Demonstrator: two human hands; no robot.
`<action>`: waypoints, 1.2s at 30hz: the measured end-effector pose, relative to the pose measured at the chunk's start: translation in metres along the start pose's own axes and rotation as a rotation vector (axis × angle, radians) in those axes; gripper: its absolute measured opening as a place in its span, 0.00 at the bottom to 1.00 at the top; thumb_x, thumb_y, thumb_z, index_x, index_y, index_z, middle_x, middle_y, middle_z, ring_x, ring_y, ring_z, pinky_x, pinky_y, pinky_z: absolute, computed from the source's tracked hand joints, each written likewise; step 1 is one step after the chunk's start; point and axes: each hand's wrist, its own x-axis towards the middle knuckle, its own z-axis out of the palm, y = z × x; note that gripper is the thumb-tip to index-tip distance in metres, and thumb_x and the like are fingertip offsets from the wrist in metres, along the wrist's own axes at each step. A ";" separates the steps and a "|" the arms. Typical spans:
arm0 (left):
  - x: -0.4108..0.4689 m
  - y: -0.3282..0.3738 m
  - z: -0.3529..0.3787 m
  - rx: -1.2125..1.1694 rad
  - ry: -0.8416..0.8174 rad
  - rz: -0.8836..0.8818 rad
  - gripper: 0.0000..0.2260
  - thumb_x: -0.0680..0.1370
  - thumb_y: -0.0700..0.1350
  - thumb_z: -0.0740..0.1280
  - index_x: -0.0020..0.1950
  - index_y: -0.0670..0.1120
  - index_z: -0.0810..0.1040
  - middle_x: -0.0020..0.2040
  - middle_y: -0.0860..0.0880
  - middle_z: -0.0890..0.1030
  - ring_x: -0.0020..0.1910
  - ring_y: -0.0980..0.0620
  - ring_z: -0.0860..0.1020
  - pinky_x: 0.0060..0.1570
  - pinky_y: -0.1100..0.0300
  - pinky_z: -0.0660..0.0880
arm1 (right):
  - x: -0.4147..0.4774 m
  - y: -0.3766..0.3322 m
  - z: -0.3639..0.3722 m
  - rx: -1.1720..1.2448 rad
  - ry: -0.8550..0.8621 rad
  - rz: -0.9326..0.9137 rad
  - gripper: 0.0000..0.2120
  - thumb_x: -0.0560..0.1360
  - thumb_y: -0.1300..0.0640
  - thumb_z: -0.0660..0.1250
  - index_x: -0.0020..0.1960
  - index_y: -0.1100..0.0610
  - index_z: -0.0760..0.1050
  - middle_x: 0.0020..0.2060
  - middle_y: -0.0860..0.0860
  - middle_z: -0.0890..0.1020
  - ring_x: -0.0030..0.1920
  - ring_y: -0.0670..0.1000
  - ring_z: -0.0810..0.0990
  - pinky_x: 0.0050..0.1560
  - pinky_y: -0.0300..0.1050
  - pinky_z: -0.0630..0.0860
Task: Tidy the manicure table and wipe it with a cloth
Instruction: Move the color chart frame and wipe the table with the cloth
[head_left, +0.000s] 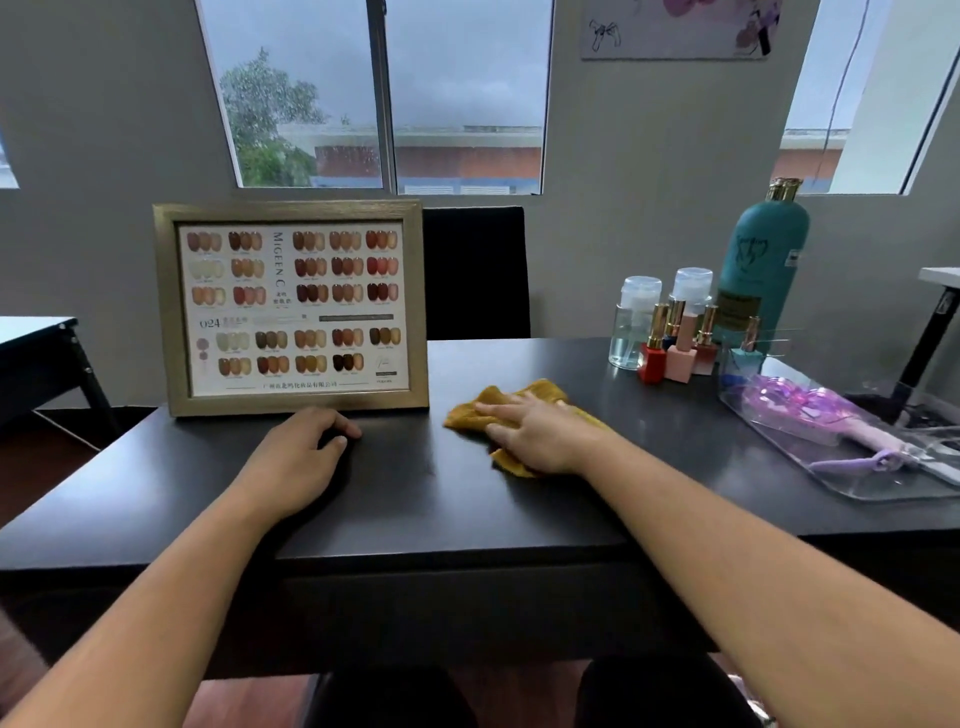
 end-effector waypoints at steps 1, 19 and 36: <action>0.000 0.000 0.000 -0.005 0.000 0.000 0.08 0.78 0.41 0.62 0.51 0.51 0.78 0.53 0.53 0.75 0.53 0.56 0.70 0.55 0.61 0.64 | -0.007 -0.007 0.006 0.009 -0.019 -0.085 0.23 0.80 0.42 0.50 0.75 0.40 0.57 0.77 0.45 0.53 0.77 0.50 0.48 0.75 0.58 0.44; -0.003 0.007 -0.002 0.025 -0.011 -0.002 0.07 0.78 0.43 0.62 0.53 0.49 0.78 0.57 0.50 0.76 0.56 0.54 0.71 0.55 0.62 0.64 | 0.002 0.021 0.002 -0.026 0.046 0.076 0.22 0.81 0.43 0.48 0.75 0.40 0.56 0.78 0.48 0.51 0.77 0.53 0.48 0.74 0.60 0.45; -0.003 -0.001 0.004 0.140 -0.066 0.092 0.15 0.77 0.50 0.62 0.64 0.54 0.73 0.65 0.56 0.73 0.63 0.56 0.71 0.63 0.59 0.66 | 0.074 0.021 -0.001 -0.037 0.038 -0.007 0.22 0.81 0.45 0.51 0.74 0.40 0.58 0.77 0.46 0.55 0.77 0.52 0.50 0.75 0.53 0.46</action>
